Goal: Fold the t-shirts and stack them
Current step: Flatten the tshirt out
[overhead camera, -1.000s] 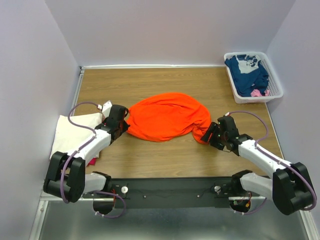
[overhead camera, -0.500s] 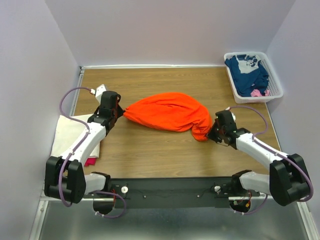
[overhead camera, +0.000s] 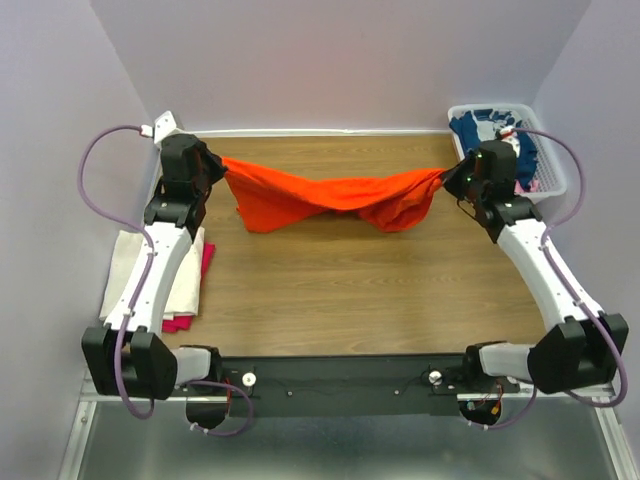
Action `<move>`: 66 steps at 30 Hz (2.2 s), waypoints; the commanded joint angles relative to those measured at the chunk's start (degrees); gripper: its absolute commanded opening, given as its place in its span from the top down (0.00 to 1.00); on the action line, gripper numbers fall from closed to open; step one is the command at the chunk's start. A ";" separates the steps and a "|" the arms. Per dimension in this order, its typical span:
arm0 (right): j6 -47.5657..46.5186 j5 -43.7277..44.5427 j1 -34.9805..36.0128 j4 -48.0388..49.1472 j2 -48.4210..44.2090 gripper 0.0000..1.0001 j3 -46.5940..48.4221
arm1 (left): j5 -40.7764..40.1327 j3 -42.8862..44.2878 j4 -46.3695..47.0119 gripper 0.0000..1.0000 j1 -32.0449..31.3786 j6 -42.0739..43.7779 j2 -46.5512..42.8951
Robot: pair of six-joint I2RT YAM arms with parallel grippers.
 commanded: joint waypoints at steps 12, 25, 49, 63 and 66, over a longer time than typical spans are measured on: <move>-5.35 9.00 -2.71 -10.08 -6.93 1.00 11.58 | 0.55 0.11 -0.13 1.00 4.86 3.70 -11.68; -5.96 -3.74 -2.71 -6.74 27.71 0.69 11.15 | 7.85 -11.58 4.45 1.00 4.86 1.15 1.69; 5.20 -14.12 6.25 4.51 0.29 0.45 -27.09 | 8.82 -14.57 5.24 1.00 4.86 2.38 0.55; 9.86 -14.57 9.95 11.63 5.13 0.52 -29.99 | 8.64 -14.40 5.33 1.00 4.86 2.29 1.17; 10.39 -12.99 10.03 12.50 5.57 0.52 -30.52 | 8.64 -14.31 5.33 1.00 4.86 2.38 1.17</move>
